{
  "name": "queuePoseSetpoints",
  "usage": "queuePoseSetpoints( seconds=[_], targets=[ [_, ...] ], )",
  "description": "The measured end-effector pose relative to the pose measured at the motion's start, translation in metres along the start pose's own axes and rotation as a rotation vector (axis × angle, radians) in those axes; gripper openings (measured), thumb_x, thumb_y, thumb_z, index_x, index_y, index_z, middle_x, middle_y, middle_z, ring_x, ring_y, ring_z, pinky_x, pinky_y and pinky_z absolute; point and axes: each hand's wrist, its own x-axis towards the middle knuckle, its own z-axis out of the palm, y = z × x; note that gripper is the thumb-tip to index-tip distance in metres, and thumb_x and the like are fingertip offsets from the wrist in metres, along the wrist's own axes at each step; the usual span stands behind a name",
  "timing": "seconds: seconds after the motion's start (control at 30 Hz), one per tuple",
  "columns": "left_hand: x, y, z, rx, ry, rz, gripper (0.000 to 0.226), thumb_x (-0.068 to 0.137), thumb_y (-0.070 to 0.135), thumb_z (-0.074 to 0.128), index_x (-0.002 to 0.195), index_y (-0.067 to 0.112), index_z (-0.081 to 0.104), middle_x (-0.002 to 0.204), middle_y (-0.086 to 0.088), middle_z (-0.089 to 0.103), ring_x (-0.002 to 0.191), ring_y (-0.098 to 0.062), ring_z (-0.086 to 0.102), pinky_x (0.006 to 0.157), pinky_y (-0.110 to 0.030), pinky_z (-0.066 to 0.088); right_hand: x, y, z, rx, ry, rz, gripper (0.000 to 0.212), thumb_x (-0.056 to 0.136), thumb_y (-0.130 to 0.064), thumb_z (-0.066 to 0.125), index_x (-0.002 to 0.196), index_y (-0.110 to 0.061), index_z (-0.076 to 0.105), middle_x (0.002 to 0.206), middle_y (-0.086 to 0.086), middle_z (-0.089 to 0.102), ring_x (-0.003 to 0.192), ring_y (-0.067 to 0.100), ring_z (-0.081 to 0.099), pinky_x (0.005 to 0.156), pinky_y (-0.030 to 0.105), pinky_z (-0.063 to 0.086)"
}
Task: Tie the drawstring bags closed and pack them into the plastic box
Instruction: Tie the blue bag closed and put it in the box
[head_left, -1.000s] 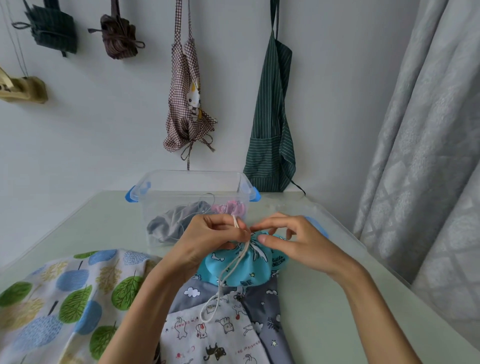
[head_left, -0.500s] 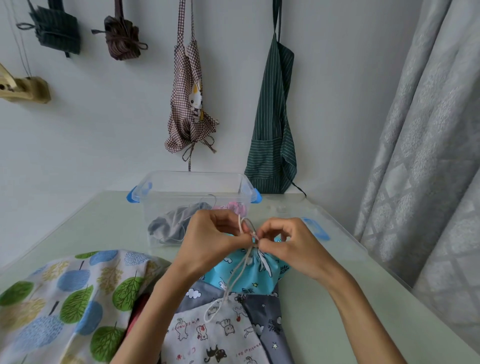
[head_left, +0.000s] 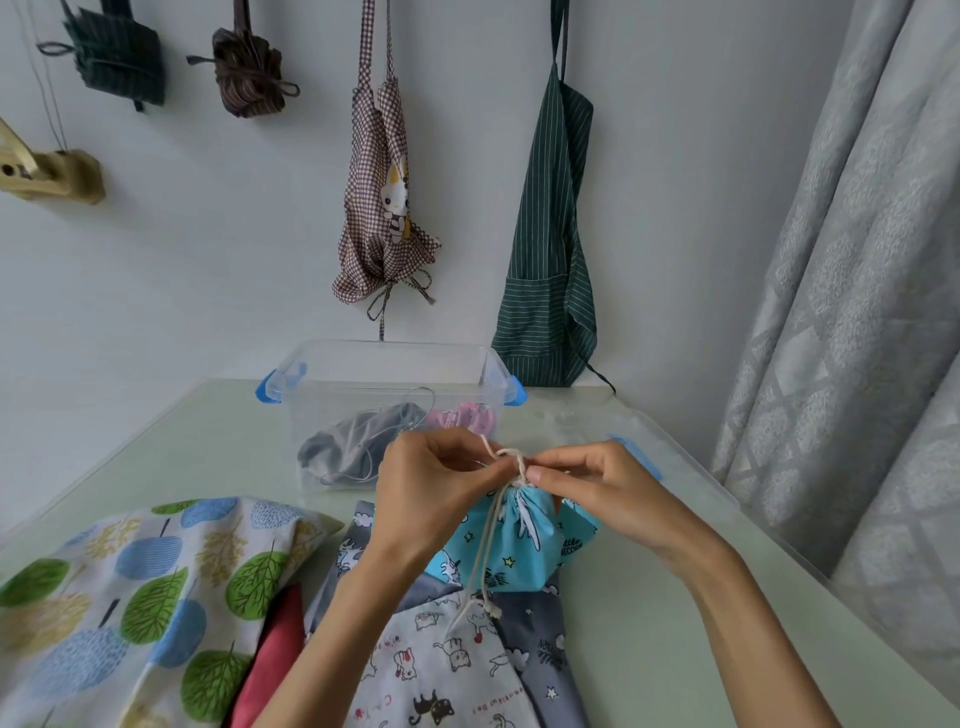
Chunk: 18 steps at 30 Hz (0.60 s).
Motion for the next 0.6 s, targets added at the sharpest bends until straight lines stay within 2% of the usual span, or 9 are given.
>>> queuePoseSetpoints(
  seconds=[0.07,0.23,0.33,0.4,0.43,0.5,0.57,0.6],
  targets=[
    [0.0017,-0.0008,-0.0013,-0.021,-0.029,0.002,0.008,0.068,0.02,0.083,0.07,0.017,0.076,0.067,0.001,0.074,0.066,-0.017,0.072,0.07,-0.044,0.06,0.0004,-0.0001,0.0008,0.021,-0.008,0.01,0.015,0.088,-0.021,0.063,0.094,-0.032,0.072,0.094,-0.012,0.074,0.096,0.003,0.066,0.086,0.013,0.047],
    [0.0044,-0.0016,-0.006,-0.109,-0.122,0.004,0.01,0.069,0.012,0.08,0.079,0.012,0.077,0.074,-0.004,0.075,0.069,-0.017,0.073,0.069,-0.027,0.059,0.0034,0.0039,0.0031,0.235,0.039,0.084,0.016,0.079,-0.021,0.071,0.094,-0.02,0.075,0.085,-0.009,0.075,0.076,-0.008,0.063,0.071,0.011,0.043],
    [0.0055,-0.0003,-0.0083,-0.128,-0.184,0.0,0.012,0.073,0.009,0.077,0.085,0.01,0.077,0.077,-0.003,0.076,0.072,-0.015,0.073,0.068,-0.022,0.058,0.0056,0.0054,0.0057,0.28,0.021,0.108,0.024,0.071,-0.027,0.072,0.093,-0.018,0.076,0.083,-0.007,0.074,0.074,-0.005,0.062,0.071,0.015,0.041],
    [0.0055,0.0022,-0.0093,-0.178,-0.223,-0.022,0.013,0.077,0.007,0.072,0.089,0.011,0.076,0.078,0.001,0.076,0.072,-0.011,0.072,0.067,-0.018,0.054,0.0078,0.0061,0.0062,0.285,0.03,0.106,0.02,0.077,-0.026,0.07,0.094,-0.016,0.075,0.081,-0.007,0.072,0.074,-0.001,0.06,0.071,0.018,0.039],
    [0.0059,0.0024,-0.0089,-0.198,-0.229,-0.036,0.012,0.08,0.009,0.07,0.09,0.013,0.076,0.079,0.001,0.076,0.073,-0.012,0.069,0.067,-0.02,0.052,0.0087,0.0063,0.0059,0.285,0.05,0.1,0.017,0.081,-0.024,0.067,0.095,-0.015,0.074,0.081,-0.006,0.071,0.075,0.001,0.06,0.072,0.019,0.041],
    [0.0067,0.0008,-0.0063,-0.215,-0.211,-0.068,0.012,0.083,0.017,0.067,0.086,0.021,0.078,0.081,-0.006,0.076,0.074,-0.021,0.061,0.068,-0.032,0.047,0.0088,0.0059,0.0062,0.211,0.101,0.046,0.011,0.089,-0.022,0.061,0.093,-0.017,0.07,0.085,-0.005,0.07,0.077,0.001,0.061,0.076,0.016,0.044],
    [0.0069,0.0013,-0.0027,-0.254,-0.161,-0.106,0.012,0.084,0.022,0.067,0.08,0.023,0.078,0.083,-0.014,0.074,0.074,-0.023,0.056,0.069,-0.036,0.044,0.0082,0.0048,0.0079,-0.064,0.198,-0.102,0.009,0.095,-0.024,0.053,0.091,-0.021,0.061,0.09,-0.008,0.064,0.077,-0.006,0.057,0.073,0.006,0.04],
    [0.0069,0.0025,-0.0021,-0.279,-0.12,-0.127,0.011,0.083,0.025,0.068,0.079,0.021,0.079,0.083,-0.016,0.074,0.072,-0.022,0.056,0.07,-0.034,0.044,0.0079,0.0053,0.0086,-0.263,0.29,-0.2,0.01,0.096,-0.025,0.049,0.091,-0.021,0.056,0.091,-0.009,0.059,0.08,-0.004,0.054,0.073,0.006,0.037]
  ],
)
